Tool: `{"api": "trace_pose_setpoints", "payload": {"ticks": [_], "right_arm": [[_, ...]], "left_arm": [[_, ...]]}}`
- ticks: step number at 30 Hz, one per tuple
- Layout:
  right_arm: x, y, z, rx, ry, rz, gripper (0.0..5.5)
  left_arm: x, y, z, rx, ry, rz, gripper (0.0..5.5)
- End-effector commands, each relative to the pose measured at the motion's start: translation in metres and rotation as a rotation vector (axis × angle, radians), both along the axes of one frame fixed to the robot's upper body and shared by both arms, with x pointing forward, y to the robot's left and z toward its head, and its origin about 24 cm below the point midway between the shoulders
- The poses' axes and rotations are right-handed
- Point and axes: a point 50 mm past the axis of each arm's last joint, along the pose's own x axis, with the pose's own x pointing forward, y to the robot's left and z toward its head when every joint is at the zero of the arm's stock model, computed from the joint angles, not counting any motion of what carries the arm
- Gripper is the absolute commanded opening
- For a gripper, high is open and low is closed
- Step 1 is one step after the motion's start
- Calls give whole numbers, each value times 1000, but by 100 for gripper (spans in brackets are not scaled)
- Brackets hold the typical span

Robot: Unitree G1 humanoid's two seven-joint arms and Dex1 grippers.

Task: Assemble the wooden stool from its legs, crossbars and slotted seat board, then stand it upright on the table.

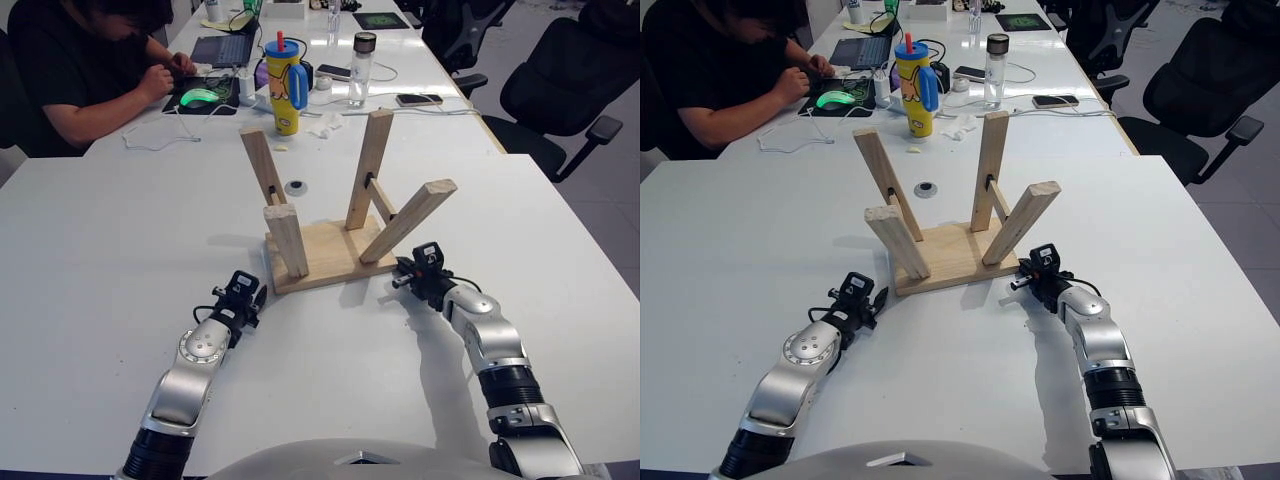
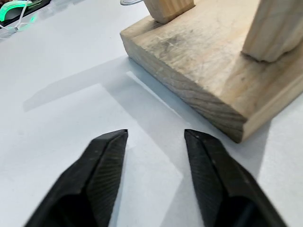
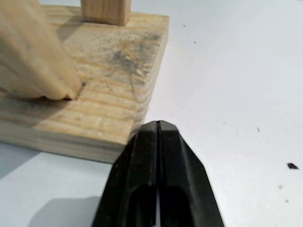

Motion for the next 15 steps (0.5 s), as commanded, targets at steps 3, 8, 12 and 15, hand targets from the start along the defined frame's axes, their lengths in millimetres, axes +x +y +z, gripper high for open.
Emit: {"api": "trace_pose_setpoints", "payload": {"ticks": [3, 8, 12, 15], "right_arm": [[-12, 1, -21, -20, 127, 14, 0], [-15, 11, -19, 26, 144, 84, 0], [-24, 39, 1, 215, 166, 286, 0], [-27, 57, 33, 377, 149, 444, 0]], "left_arm": [[-11, -20, -24, -46, 159, -79, 239], [-10, -31, -20, -110, 177, -126, 239], [-9, -55, 6, -408, 167, -253, 239], [-5, -67, 39, -552, 113, -405, 239]]}}
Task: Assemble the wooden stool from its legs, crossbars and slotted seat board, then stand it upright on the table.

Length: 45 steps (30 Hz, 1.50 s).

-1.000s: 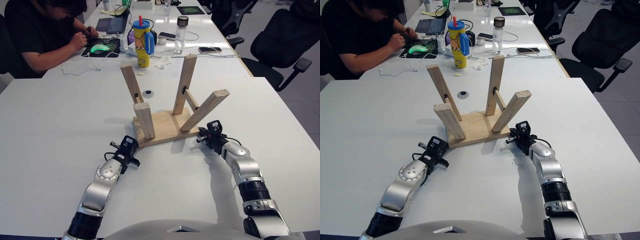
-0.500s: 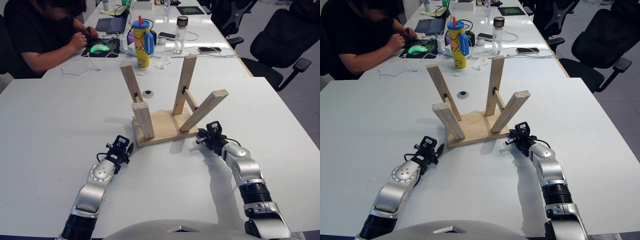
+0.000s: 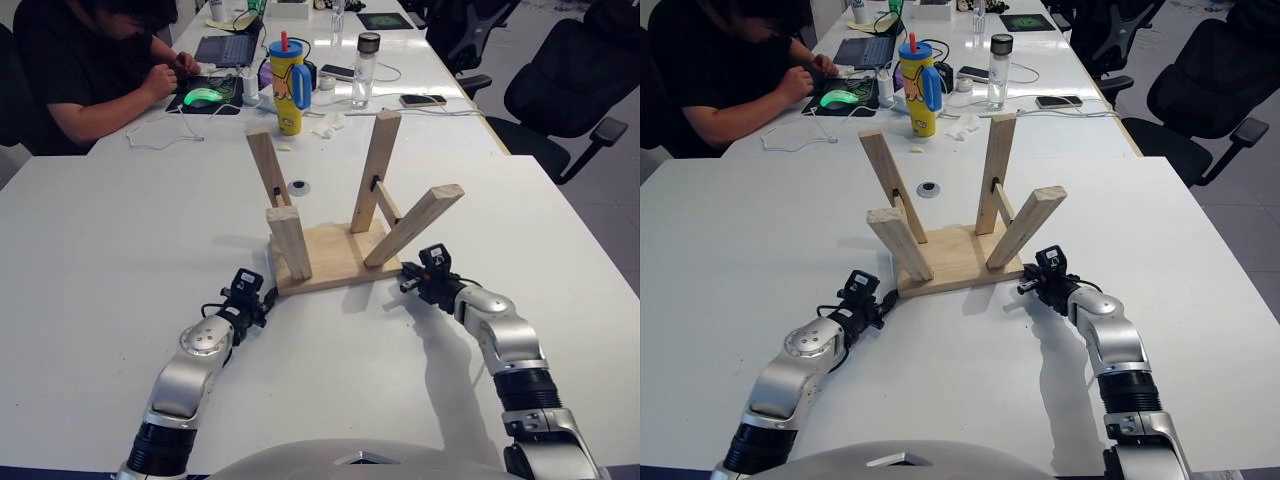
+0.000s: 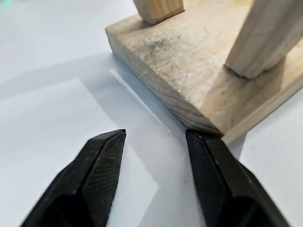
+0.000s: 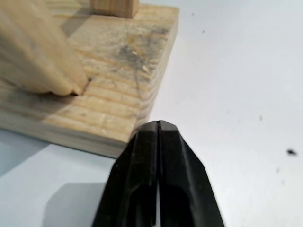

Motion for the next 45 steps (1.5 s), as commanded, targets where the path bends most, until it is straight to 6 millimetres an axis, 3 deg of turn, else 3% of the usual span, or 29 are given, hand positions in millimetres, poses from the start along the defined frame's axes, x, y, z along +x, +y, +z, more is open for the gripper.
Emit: {"api": "trace_pose_setpoints", "payload": {"ticks": [1, 10, 15, 21, 25, 28, 32, 35, 39, 45], "right_arm": [[-16, 65, 31, 392, 62, 389, 0], [8, 61, 90, 553, -5, 469, 0], [22, 62, 97, 539, -46, 431, 0], [63, 70, 105, 574, -167, 246, 0], [79, 73, 98, 544, -188, 167, 0], [85, 74, 98, 621, -185, 121, 0], [85, 80, 108, 745, -167, 138, 0], [84, 72, 102, 728, -156, 104, 0], [79, 53, 91, 707, -165, 26, 0], [67, 51, 63, 549, -135, -7, 0]], "left_arm": [[-6, -58, 41, -390, -16, -383, 239], [-12, -63, 94, -495, -41, -623, 239], [-6, -59, 102, -464, -50, -629, 239], [-2, -55, 94, -400, -34, -623, 239], [1, -52, 89, -335, -33, -619, 239], [3, -48, 87, -319, -38, -611, 239], [8, -49, 99, -373, -91, -606, 239], [12, -46, 105, -362, -121, -589, 239], [4, -45, 91, -284, -91, -585, 239], [-8, -38, 65, -146, -28, -560, 239]]}}
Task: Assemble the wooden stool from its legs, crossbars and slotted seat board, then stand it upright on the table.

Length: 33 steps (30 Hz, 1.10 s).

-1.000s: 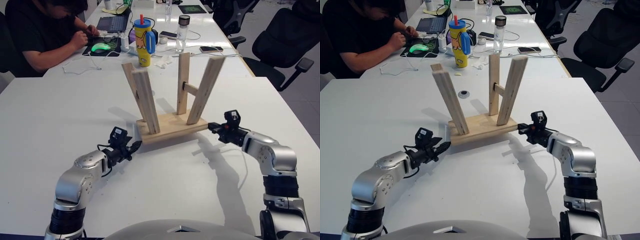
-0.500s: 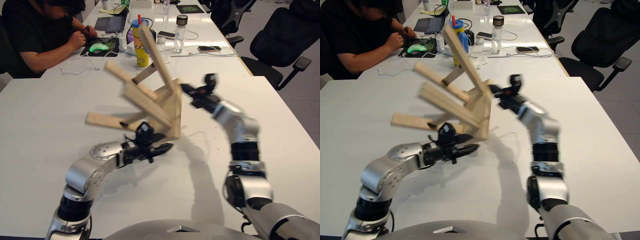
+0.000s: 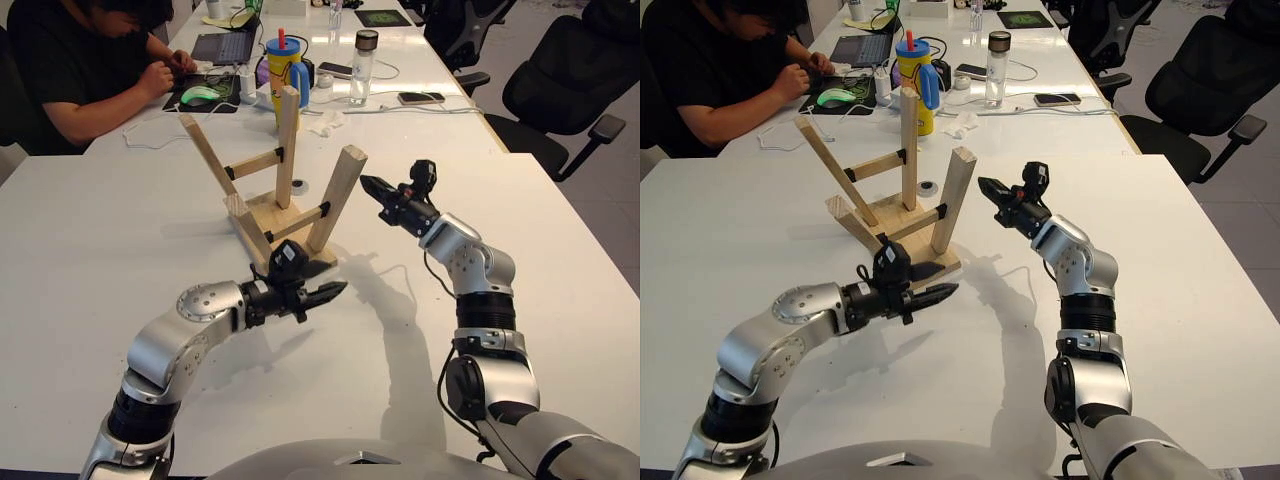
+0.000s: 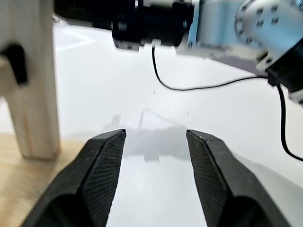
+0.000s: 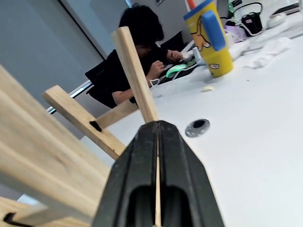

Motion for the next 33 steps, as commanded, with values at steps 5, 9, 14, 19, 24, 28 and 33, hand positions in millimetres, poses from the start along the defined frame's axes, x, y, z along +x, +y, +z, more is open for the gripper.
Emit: {"api": "trace_pose_setpoints", "payload": {"ticks": [5, 9, 14, 19, 24, 28, 33], "right_arm": [[-15, 18, -40, -358, -7, 4, 0], [-9, 36, -26, -309, -106, -13, 0], [0, 47, -2, -231, -239, -42, 0], [-10, 63, 14, -168, -329, 85, 0], [-35, 87, 6, -203, -347, 317, 0], [-55, 100, 1, -225, -335, 441, 0], [-63, 108, -8, -269, -308, 490, 0]], "left_arm": [[-12, 27, -40, 301, 17, 81, 239], [-8, 49, -47, 391, 53, 138, 239], [4, 70, -45, 504, 28, 181, 239], [16, 76, -50, 590, 9, 209, 239], [26, 74, -54, 580, 6, 235, 239], [36, 78, -54, 576, -15, 301, 239], [43, 90, -49, 613, -49, 332, 239]]}}
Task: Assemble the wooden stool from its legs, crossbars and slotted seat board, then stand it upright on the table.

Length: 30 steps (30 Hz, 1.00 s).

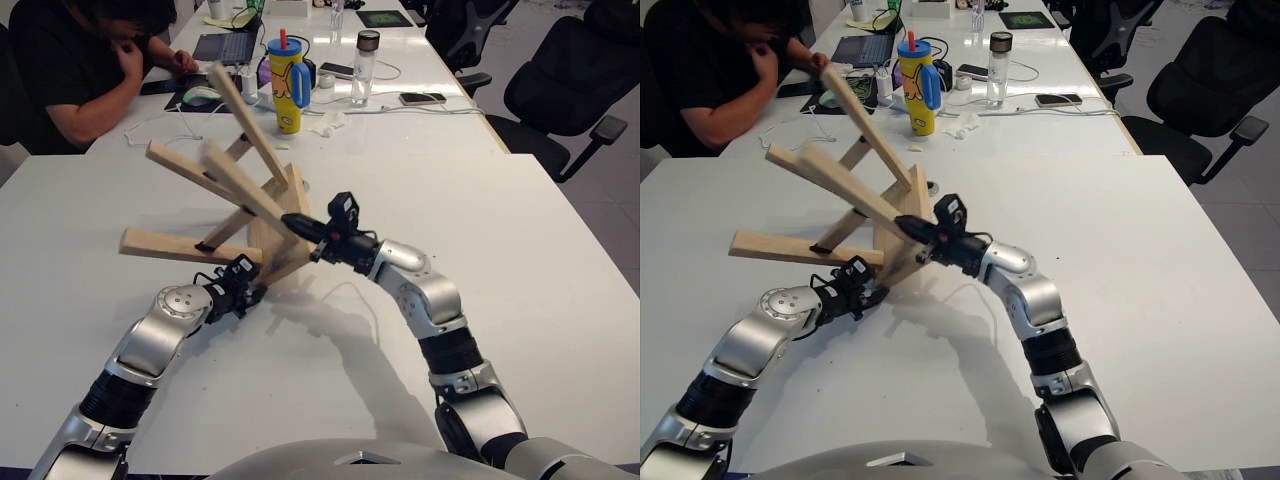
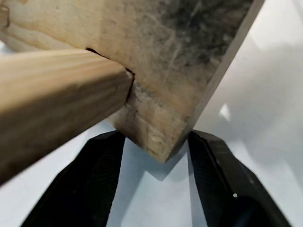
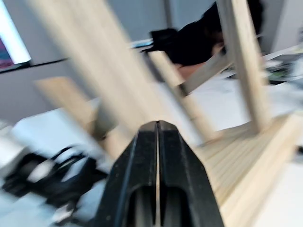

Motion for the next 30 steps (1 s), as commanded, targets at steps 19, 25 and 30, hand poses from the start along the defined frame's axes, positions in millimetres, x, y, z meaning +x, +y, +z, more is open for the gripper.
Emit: {"api": "trace_pose_setpoints", "payload": {"ticks": [19, 25, 30], "right_arm": [[-12, -43, -46, -82, 185, -174, 0], [-16, -46, -54, -87, 230, -208, 0], [-12, -45, -54, -102, 246, -187, 0]], "left_arm": [[-74, 8, -10, 51, -158, 218, 239], [-73, -9, 17, -184, -378, 369, 239], [-58, -17, 27, -301, -448, 477, 283]]}}
